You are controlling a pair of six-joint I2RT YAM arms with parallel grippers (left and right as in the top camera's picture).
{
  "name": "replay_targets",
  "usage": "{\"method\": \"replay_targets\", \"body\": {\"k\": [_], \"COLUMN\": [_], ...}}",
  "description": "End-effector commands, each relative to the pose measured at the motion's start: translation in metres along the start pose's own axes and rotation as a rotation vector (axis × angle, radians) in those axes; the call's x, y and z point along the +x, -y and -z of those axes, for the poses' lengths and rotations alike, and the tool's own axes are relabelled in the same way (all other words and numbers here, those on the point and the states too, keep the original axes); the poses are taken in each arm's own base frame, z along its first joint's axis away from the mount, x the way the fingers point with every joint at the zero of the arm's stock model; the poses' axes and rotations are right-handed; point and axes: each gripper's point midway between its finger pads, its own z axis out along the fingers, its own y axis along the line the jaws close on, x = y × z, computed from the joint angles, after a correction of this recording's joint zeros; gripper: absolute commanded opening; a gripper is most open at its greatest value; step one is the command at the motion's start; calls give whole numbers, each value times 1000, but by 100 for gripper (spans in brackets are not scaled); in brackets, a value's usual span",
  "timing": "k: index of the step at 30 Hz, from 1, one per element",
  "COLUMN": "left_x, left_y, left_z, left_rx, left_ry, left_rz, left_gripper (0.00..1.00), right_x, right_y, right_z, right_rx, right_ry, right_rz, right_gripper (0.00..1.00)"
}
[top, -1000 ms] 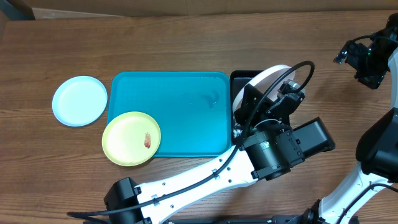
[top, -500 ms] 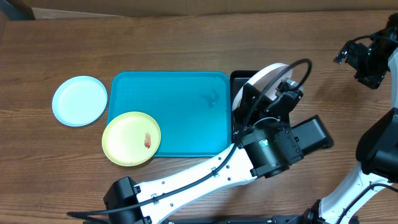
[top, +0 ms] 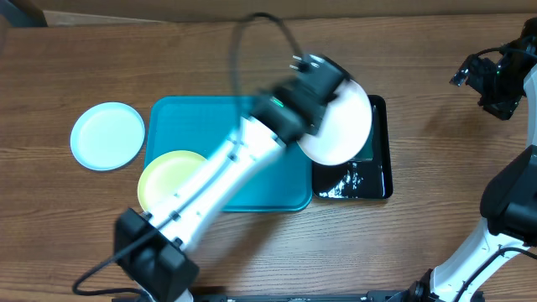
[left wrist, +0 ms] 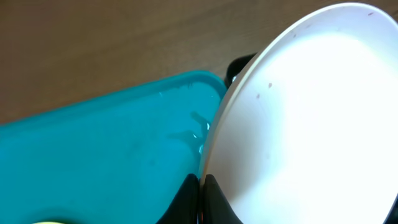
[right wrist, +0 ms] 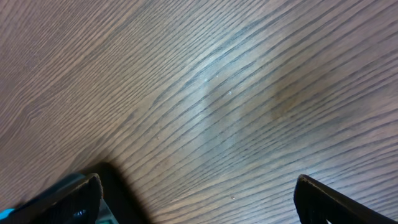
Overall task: Clean dirty plates on tray and stack at the side
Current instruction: 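Carry the white plate left and stack it on the light-blue plate, then release the white plate on the stack and raise the left gripper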
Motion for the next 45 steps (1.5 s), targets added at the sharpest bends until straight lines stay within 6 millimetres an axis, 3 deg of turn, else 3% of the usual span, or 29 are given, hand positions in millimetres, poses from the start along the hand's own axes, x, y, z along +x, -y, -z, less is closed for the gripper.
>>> {"method": "replay_targets", "body": {"k": [1,5,6,8,9,12,15,19,25,29,34,45], "left_x": [-9,-11,-6,4,14,40,83,129,206,244,256,256], "left_y": [-12,-91,-130,-175,-206,-266,-334,-386,-433,-443,-446,-456], "left_z": [14,7,4,1,2,5,15,25,26,12,-2,-16], "left_rx": [373,392,359,303,266,189,73,-30,-239,-281,-288,-306], "left_ry": [-100,-133,-143,-154,-161,-179,-203,-214,-281,-292,-270,-200], "left_rz": [203,407,501,602,673,817,985,1127,1308,1392,1403,1394], "left_gripper": [4,4,4,4,4,4,4,4,4,4,4,4], "right_x": [-7,-7,-7,-7,-7,-7,-7,-7,-7,-7,-7,-7], "right_y": [-7,-7,-7,-7,-7,-7,-7,-7,-7,-7,-7,-7], "right_z": [10,10,10,10,10,10,10,10,10,10,10,10], "right_rx": [-16,-16,-16,-16,-16,-16,-16,-16,-16,-16,-16,-16], "right_ry": [35,35,35,35,35,35,35,35,35,35,35,35], "right_rz": [8,8,8,8,8,8,8,8,8,8,8,8], "right_gripper": [100,100,100,100,100,100,100,100,100,100,100,100]}}
